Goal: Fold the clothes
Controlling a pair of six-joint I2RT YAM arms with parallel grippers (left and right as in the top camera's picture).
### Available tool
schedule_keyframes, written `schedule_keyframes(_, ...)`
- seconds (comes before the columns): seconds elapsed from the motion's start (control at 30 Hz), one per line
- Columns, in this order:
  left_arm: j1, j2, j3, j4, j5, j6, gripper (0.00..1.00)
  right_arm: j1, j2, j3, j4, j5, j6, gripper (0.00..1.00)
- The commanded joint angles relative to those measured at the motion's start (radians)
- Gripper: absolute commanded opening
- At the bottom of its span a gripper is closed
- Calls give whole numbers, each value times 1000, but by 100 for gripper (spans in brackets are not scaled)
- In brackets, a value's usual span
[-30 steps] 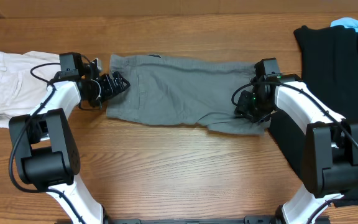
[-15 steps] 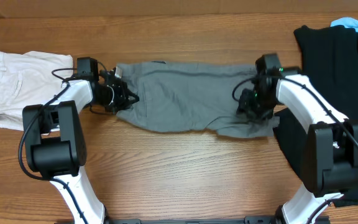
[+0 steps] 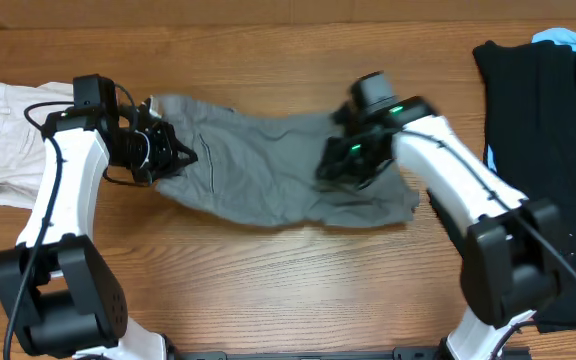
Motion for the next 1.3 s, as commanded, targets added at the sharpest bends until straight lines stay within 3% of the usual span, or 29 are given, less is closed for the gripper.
schedule_keyframes(0.0,-4,-54,18,-50,-3,37,4,83,32,-25,47,25,70,28)
schedule_keyframes(0.3,-7,-164,40,-81,17,52,4,264,251,-25,208,-42,174,23)
schedule_keyframes(0.53,-64,-203,50,-157,127,54,4,331,271,-12,318,-41,174,24)
schedule_keyframes(0.63,-90,-206,50,-179,105,87,4,316,253,18,236,-9,172,23)
schedule_keyframes(0.77,-112,-206,50,-184,-69,86,4,224,97,109,1,225,173,25)
schedule_keyframes(0.9,-142,-206,50,-179,-74,86,4,137,-23,117,-89,288,173,29)
schedule_keyframes(1.0,-198,-206,50,-151,-74,67,4,35,-55,114,-251,357,172,30)
schedule_keyframes(1.27,-340,-205,50,-45,-90,-31,4,-36,-53,-81,-251,410,124,30)
